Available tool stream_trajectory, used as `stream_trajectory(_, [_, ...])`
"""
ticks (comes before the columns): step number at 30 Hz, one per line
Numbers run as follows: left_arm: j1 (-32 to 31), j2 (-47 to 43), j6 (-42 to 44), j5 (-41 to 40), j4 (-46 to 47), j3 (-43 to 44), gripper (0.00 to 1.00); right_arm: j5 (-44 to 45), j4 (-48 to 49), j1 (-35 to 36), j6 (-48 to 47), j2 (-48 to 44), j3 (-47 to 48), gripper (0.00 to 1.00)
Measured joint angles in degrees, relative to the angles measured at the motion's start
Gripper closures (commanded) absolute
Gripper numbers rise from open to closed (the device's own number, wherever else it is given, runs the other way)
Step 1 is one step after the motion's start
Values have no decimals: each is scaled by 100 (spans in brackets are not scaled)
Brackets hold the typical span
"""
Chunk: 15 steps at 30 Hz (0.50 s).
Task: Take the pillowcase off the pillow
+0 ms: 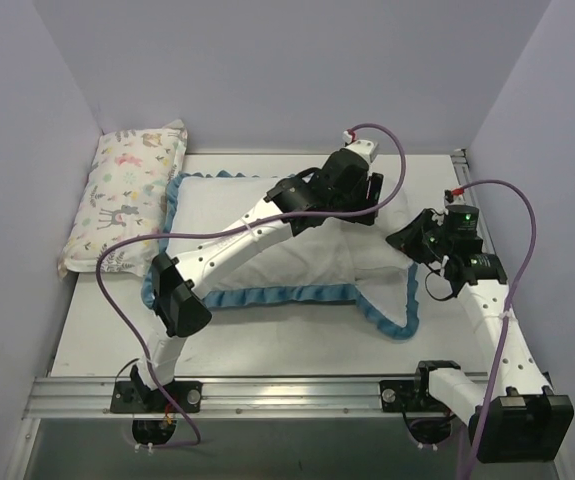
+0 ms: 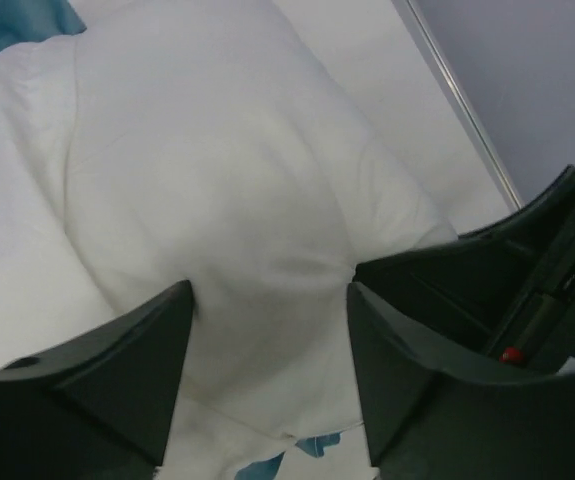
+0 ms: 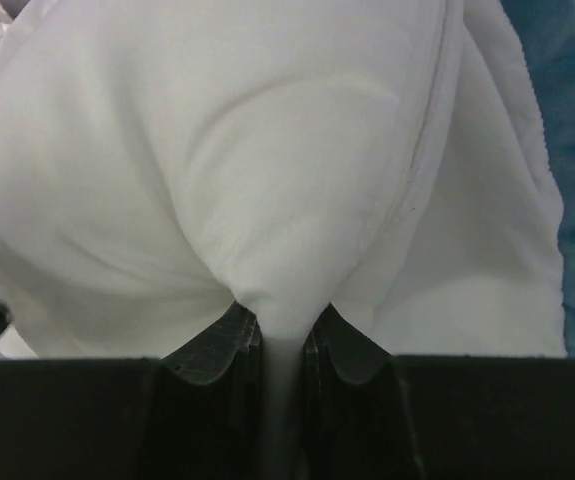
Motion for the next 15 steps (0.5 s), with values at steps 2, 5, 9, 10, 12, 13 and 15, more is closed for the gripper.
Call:
stream_trajectory(2, [0,-87,76,66,66,0,21,173,-74,24,-55,164,243,100])
stream_trajectory(5, [4,-393,208,94,116,-127,19,457,-184,57,-175,358,507,100])
stream_trajectory(9, [2,-1582,177,-496,227,-1394,18,789,-413,66,-337,570,811,100])
stream_trajectory(10, [13,-1947,105,-732,249,-1814,18,852,-457,59,-365,616,885,100])
stream_trajectory(12, [85,-2717,-109,-1178,319,-2710,18,955,-586,31,-428,730,1086,100])
stream_trajectory(13, [146,-3110,-243,-1373,304,-3182,17,997,-638,24,-457,778,1182,100])
stream_trajectory(15, [396,-3967,-560,-1698,326,-4262,15,1064,-706,24,-487,870,1366,100])
